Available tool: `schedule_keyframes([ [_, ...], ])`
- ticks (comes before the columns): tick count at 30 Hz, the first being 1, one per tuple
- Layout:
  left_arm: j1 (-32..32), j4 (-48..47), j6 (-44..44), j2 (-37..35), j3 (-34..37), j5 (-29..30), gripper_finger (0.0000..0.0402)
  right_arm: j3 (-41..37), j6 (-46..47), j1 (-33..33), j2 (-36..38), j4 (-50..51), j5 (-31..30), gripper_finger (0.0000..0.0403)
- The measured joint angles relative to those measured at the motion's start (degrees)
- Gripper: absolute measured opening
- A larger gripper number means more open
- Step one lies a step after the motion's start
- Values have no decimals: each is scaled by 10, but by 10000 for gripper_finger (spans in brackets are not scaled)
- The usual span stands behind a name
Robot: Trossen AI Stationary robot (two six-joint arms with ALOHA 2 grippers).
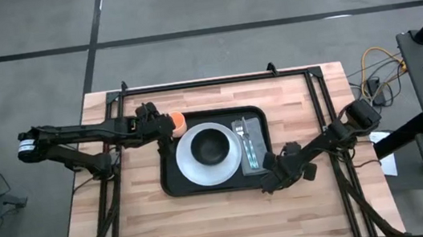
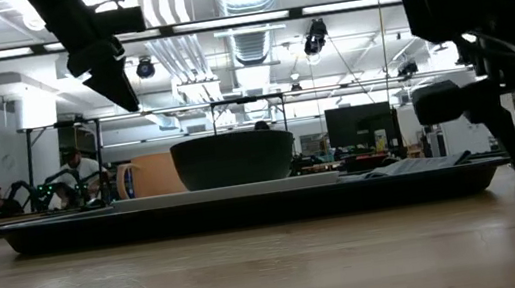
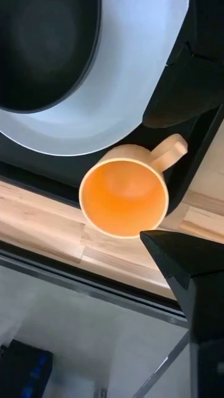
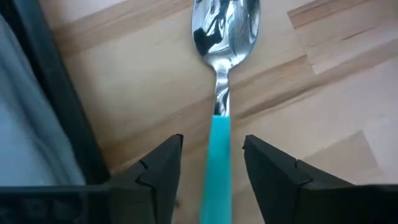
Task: Set up tray
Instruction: Put the blue spoon on top of the gray table napkin to the right of the blue knife on the black serving tray
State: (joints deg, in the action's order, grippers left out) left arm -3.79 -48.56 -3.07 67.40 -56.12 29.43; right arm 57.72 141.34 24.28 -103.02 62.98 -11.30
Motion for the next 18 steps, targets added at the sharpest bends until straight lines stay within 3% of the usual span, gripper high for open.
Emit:
schedule_keyframes([
  [9,0,1,0,0,0,0,262,-34,-8,-4,2,-26,-6,168],
  [12,0,1,0,0,0,0,262,-35,-19,-9,2,-31,-9,136],
  [18,0,1,-1,0,0,0,262,-38,-35,-13,2,-28,-24,29],
])
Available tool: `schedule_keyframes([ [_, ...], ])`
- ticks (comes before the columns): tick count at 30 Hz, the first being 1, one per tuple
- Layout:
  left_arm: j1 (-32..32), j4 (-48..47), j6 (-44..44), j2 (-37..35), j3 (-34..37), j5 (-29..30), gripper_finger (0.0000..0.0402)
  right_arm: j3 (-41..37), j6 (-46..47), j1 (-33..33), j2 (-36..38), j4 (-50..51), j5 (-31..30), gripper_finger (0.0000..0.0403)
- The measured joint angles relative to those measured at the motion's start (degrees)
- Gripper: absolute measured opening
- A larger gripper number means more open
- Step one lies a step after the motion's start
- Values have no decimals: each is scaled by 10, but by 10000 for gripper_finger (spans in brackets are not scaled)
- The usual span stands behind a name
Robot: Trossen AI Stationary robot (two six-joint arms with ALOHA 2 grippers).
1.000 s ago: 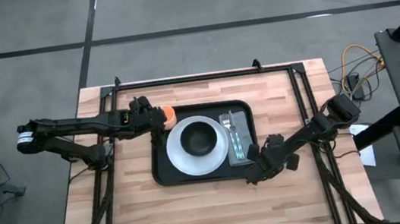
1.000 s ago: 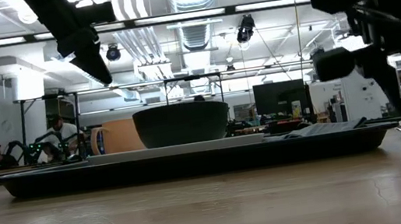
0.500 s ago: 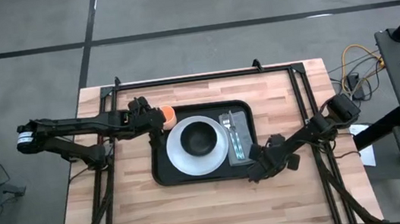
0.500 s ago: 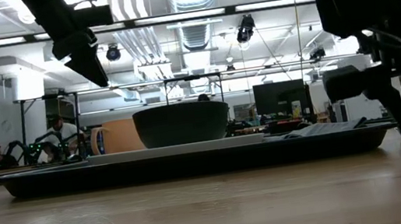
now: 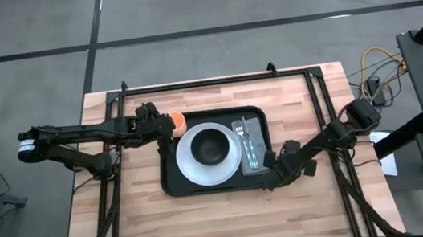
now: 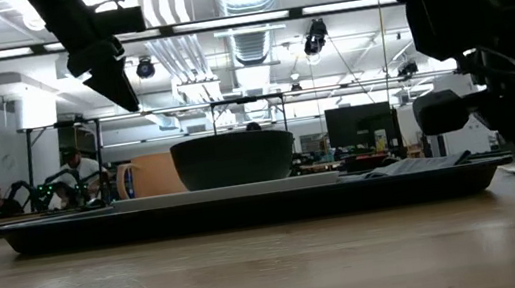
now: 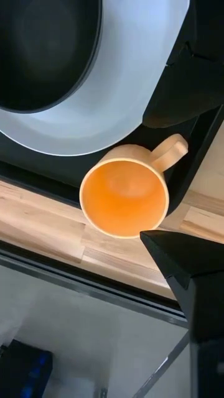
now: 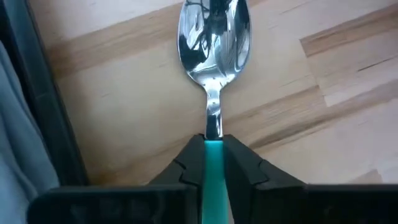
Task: Set up tray
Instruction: Put the blue spoon on top of the gray table napkin to the right of the blue knife on the black serving tray
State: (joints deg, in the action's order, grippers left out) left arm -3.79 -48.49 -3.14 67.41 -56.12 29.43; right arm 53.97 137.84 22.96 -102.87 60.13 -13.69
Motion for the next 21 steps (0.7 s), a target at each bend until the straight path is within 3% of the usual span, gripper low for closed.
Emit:
schedule_keyframes([
  [8,0,0,-8,0,0,0,262,28,-16,0,18,62,2,26],
  [12,0,0,-6,0,0,0,262,77,-39,0,53,112,-38,26],
  [17,0,0,29,0,2,-7,262,143,-174,-25,89,176,-74,26],
  [21,0,-1,36,0,2,-74,262,174,-320,-77,105,185,-88,25],
])
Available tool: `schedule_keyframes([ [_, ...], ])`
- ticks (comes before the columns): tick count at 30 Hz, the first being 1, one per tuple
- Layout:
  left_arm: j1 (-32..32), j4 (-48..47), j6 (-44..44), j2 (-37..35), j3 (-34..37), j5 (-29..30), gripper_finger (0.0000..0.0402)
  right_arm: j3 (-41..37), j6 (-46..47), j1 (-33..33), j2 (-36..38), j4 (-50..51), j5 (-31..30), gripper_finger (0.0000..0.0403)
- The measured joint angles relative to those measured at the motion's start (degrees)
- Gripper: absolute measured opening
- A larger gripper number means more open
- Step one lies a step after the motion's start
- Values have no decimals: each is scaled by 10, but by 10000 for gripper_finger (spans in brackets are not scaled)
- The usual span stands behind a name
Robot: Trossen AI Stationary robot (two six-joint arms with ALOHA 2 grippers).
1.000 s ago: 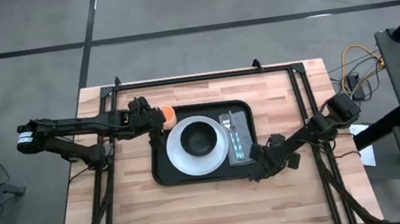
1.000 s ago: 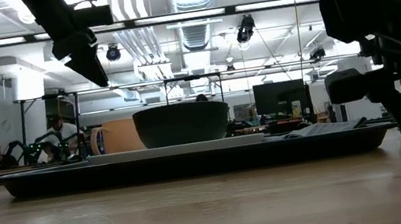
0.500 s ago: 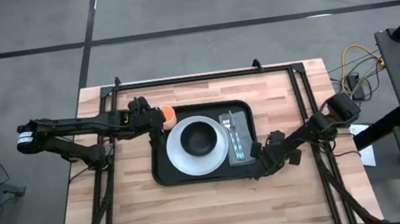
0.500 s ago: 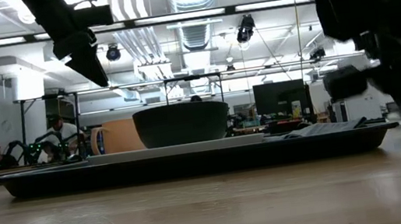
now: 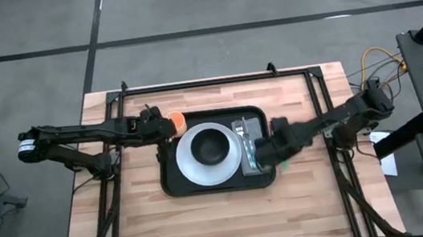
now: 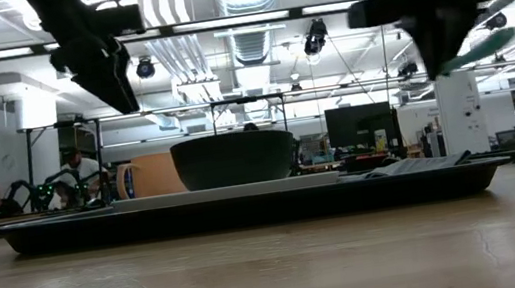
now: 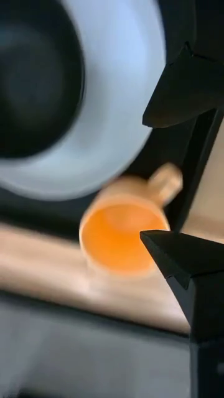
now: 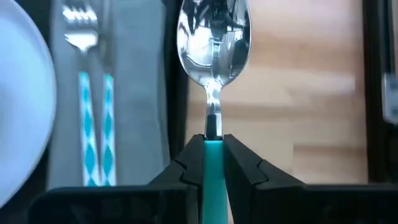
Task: Set up tray
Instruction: Put the blue spoon on top of the gray table napkin to the right of the blue knife on the black serving tray
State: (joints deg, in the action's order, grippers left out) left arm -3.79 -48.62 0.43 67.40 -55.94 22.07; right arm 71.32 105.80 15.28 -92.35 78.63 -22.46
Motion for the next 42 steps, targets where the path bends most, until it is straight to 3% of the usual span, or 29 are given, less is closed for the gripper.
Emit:
schedule_keyframes([
  [4,0,-6,-1,0,3,-60,262,13,-107,-63,2,-30,-2,25],
  [11,0,-22,-16,0,1,-62,262,-27,-267,-134,-1,-217,-3,25],
  [24,0,-20,-46,0,-4,-61,262,-117,-250,-168,-43,-329,1,24],
  [32,0,-18,-55,0,-4,-59,262,-121,-244,-168,-88,-384,21,24],
  [42,0,-20,-55,0,-4,-57,262,-104,-248,-163,-134,-383,35,24],
])
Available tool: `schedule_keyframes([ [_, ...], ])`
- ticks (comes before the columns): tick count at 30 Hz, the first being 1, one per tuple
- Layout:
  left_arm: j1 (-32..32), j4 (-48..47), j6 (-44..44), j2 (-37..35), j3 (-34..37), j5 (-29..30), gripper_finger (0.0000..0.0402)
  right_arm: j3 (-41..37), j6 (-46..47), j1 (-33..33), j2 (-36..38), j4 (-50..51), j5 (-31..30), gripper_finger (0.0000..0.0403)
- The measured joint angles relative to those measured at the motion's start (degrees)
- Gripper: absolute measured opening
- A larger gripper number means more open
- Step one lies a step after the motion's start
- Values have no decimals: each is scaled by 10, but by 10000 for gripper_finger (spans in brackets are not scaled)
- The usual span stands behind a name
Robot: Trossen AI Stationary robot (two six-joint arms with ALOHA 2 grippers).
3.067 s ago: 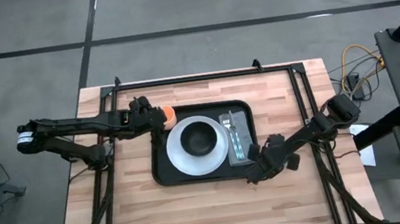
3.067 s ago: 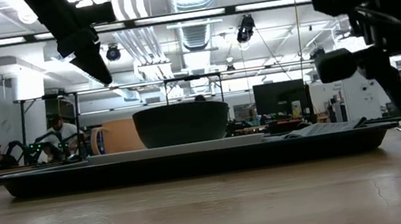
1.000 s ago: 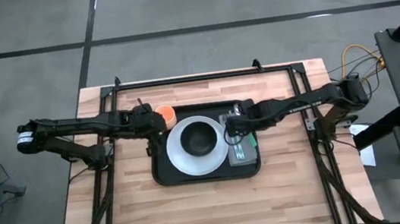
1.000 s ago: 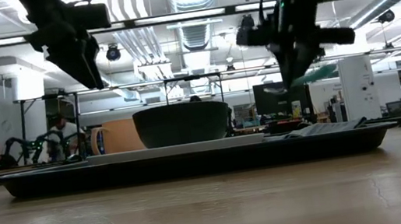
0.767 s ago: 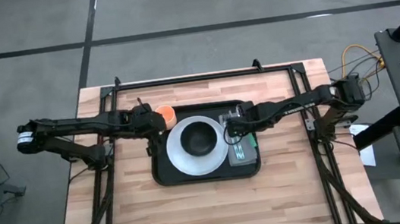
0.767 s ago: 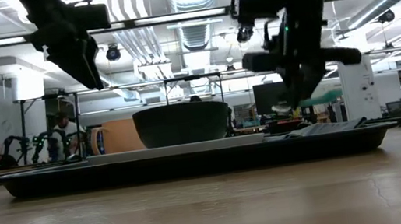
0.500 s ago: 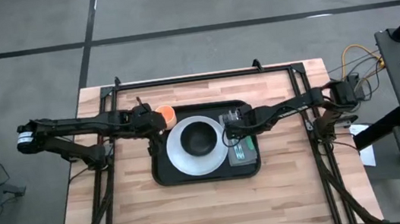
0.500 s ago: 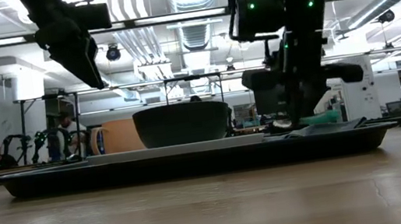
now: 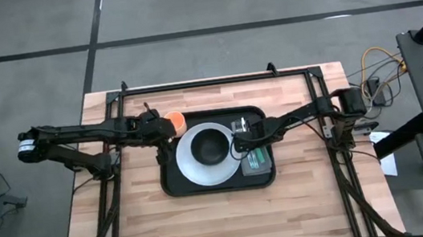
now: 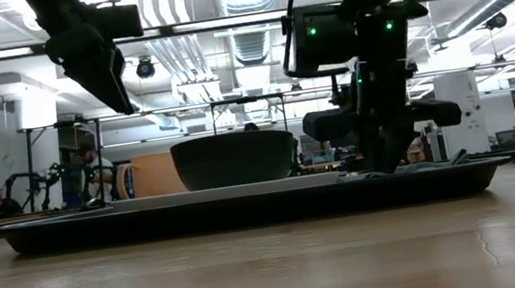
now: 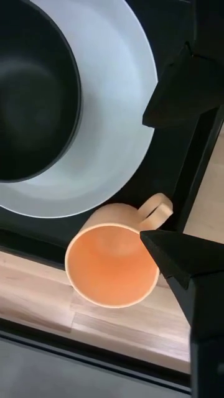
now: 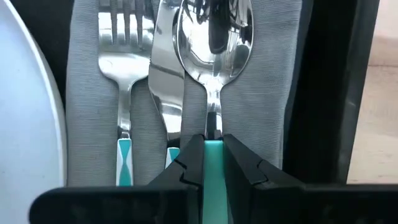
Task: Set up tray
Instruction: Put the blue spoon on top of the gray table napkin to the right of the blue knife on the black serving tray, then return to Home Position
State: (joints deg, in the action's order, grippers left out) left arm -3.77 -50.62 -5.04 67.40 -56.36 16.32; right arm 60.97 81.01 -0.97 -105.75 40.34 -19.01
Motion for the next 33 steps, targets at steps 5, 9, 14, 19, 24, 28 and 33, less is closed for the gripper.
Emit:
schedule_keyframes([
  [5,0,-2,1,0,0,0,262,2,-5,4,12,12,-7,61],
  [9,0,-11,2,0,0,0,262,16,-19,8,23,17,-15,103],
  [14,0,-11,4,0,0,0,262,37,-40,17,23,19,-18,131],
  [19,0,-11,4,0,-3,0,262,88,-51,30,25,130,-38,141],
  [24,0,3,25,-39,-8,3,262,137,-60,109,55,236,-193,143],
  [28,0,16,26,-115,-1,-22,262,138,-75,186,102,240,-247,143],
  [33,0,91,26,-232,25,-44,262,113,-89,273,167,260,-308,143],
])
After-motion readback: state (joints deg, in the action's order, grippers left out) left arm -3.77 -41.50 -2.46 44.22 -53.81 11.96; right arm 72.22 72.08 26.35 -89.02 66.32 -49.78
